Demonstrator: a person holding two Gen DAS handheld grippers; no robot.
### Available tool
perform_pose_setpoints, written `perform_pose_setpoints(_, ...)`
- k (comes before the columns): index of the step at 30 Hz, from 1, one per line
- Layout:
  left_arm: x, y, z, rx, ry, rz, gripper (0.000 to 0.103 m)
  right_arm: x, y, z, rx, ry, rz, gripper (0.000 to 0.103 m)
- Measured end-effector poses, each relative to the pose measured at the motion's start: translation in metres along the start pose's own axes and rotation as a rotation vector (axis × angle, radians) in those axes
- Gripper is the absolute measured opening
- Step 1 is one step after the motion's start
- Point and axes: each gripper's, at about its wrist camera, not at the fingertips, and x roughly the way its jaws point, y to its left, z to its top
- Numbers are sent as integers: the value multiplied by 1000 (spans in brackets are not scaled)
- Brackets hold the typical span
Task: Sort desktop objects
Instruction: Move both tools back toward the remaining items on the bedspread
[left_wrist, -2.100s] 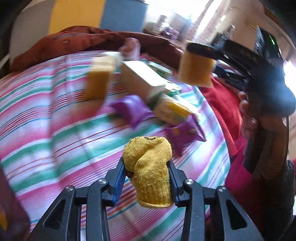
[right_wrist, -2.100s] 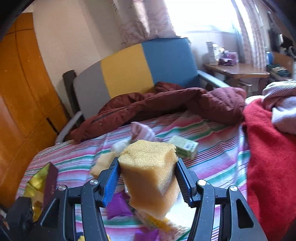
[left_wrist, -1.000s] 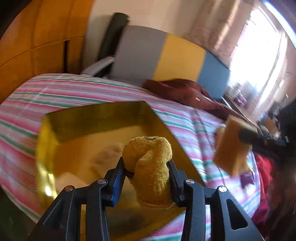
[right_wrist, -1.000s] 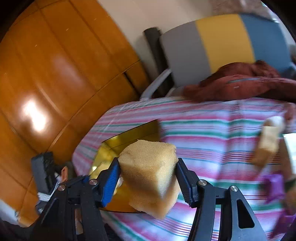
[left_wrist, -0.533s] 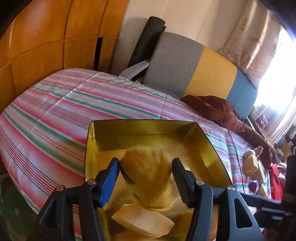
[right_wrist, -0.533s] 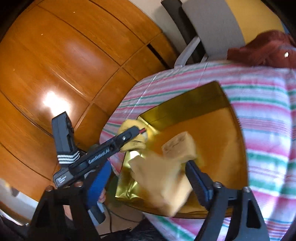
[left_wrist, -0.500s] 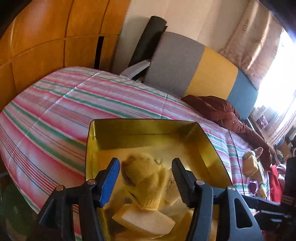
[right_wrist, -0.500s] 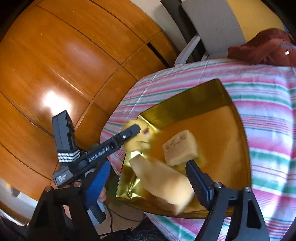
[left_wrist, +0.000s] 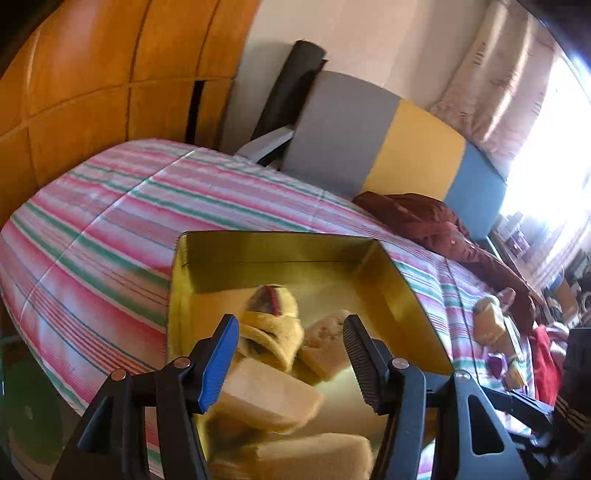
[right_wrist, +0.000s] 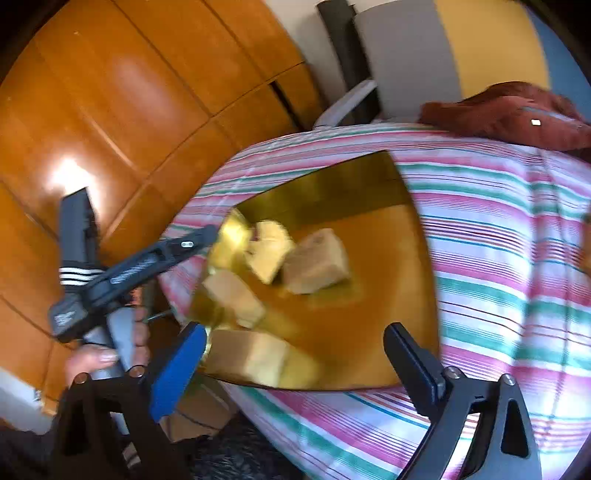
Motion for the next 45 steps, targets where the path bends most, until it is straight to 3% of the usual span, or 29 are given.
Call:
perform_pose_setpoints(12, -9, -78, -18, 206, 34, -140, 59, -62, -84, -22, 216, -105, -175, 99)
perform_pose_setpoints(27, 8, -167, -58, 386, 176, -291, 59, -188, -203, -67, 447, -211, -489, 99)
perform_pose_setpoints(34, 14, -201, -70, 454, 213, -341, 60, -189, -227, -70, 394, -108, -571, 81)
perform_pose_setpoints(39, 20, -216, -71, 471, 234, -360, 59, -170, -238, -65, 389, -46, -583, 78)
perform_pose_setpoints(45, 27, -230, -72, 488, 247, -374, 60, -145, -250, -63, 380, 47, -668, 77)
